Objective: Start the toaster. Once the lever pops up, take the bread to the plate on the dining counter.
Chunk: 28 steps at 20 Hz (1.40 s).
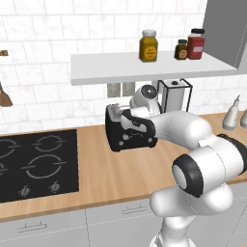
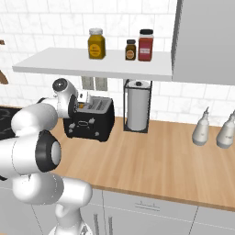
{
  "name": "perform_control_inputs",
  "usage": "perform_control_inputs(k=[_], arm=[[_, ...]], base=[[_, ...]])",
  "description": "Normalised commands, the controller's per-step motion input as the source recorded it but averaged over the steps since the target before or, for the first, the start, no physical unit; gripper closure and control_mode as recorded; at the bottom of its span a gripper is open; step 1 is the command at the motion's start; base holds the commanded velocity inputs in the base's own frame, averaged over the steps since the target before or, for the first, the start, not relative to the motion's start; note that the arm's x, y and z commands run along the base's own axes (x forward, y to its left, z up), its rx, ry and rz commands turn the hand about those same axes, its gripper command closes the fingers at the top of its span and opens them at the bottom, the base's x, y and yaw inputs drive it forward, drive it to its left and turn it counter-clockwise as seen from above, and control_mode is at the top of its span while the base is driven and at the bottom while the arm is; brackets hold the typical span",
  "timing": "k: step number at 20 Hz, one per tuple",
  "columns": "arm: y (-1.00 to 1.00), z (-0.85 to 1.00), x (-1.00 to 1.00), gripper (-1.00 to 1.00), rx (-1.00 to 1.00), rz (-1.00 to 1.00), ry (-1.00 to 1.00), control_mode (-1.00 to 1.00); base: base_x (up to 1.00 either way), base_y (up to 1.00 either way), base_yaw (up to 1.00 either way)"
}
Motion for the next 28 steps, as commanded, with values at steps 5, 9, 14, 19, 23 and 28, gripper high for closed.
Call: perform_control_inputs(k=[5, 9, 14, 19, 23, 28], arm=[[0.00, 0.00, 0.00, -1.00, 0.00, 0.00, 0.00, -1.00], [0.00, 0.00, 0.00, -1.00, 0.00, 0.00, 0.00, -1.00], [0.00, 0.00, 0.00, -1.00, 0.00, 0.00, 0.00, -1.00], [0.00, 0.00, 0.00, -1.00, 0.00, 0.00, 0.00, -1.00], [0.00, 0.00, 0.00, -1.00, 0.00, 0.00, 0.00, -1.00], [0.00, 0.00, 0.00, -1.00, 0.00, 0.00, 0.00, -1.00]], base=[[0.00, 0.00, 0.00], [0.00, 0.00, 0.00], [0.00, 0.00, 0.00], [0.00, 0.00, 0.00], [0.00, 0.00, 0.00], [0.00, 0.00, 0.00]])
